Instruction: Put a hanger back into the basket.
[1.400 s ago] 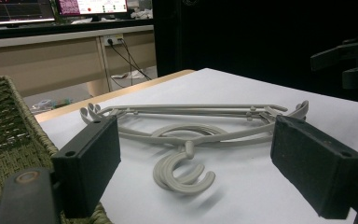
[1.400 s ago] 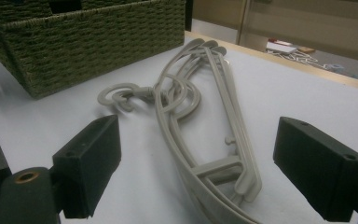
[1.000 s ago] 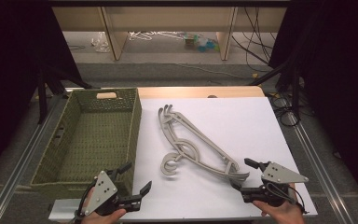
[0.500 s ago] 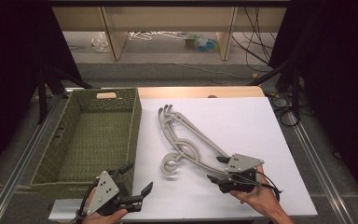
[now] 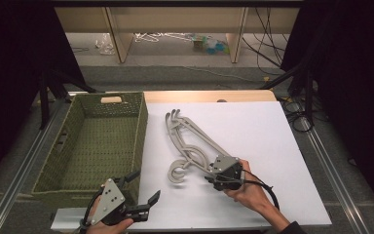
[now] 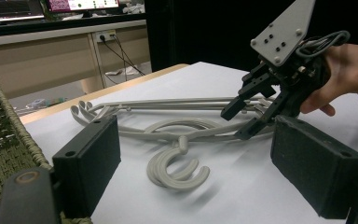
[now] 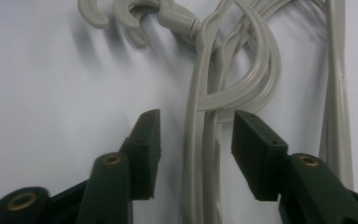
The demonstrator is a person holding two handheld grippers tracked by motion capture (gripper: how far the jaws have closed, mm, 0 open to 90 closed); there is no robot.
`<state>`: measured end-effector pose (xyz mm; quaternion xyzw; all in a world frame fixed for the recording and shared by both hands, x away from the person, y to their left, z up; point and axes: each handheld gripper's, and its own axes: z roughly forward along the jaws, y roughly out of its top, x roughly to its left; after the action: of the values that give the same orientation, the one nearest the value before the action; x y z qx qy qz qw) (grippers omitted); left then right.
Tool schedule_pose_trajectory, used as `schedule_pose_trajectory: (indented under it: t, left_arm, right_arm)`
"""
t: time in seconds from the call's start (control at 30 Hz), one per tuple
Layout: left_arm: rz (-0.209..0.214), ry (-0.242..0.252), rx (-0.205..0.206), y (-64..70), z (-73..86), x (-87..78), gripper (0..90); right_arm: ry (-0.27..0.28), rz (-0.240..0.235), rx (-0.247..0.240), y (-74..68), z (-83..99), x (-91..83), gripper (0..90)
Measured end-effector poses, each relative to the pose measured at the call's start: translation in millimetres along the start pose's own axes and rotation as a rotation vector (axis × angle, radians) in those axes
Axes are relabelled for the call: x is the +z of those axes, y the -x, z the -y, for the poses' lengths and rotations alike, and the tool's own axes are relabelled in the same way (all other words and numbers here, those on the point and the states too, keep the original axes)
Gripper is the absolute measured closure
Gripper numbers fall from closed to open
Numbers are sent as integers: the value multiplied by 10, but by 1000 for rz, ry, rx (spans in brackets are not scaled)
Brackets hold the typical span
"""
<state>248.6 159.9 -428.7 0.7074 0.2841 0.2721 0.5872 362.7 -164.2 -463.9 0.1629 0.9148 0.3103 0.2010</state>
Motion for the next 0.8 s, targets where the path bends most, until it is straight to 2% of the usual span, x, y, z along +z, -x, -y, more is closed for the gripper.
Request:
schedule_pose_trajectory:
  t: [0.07, 0.13, 0.27, 0.33, 0.47, 0.53, 0.57, 0.63, 0.67, 0.8]
  left_arm:
    - [1, 1, 0, 0, -1, 2, 158]
    - [2, -1, 3, 4, 1, 6, 158]
    - [4, 0, 4, 6, -1, 8, 158]
    - [3, -3, 4, 5, 0, 7, 158]
    - [5, -7, 6, 8, 3, 10, 158]
    - [5, -5, 4, 9, 1, 13, 158]
    - [5, -6, 6, 10, 1, 12, 158]
    - [6, -6, 8, 10, 0, 9, 158]
    - [5, -6, 7, 9, 0, 8, 158]
    - [5, -6, 7, 8, 1, 8, 158]
  right_arm:
    - [-8, 1, 2, -1, -1, 11, 550]
    - [-38, -2, 22, 10, -2, 51, 580]
    - [-44, 2, 22, 23, 1, 79, 617]
    - [-63, -12, 23, 26, -12, 78, 659]
    - [-83, 4, 21, 28, -26, 77, 698]
    - [-79, 19, -6, 32, -35, 78, 734]
    - [-93, 17, -6, 27, -41, 60, 762]
    - [-84, 13, 2, 38, -55, 20, 800]
    - [-66, 11, -9, 51, -64, 2, 802]
    - [-76, 4, -26, 53, -99, -62, 804]
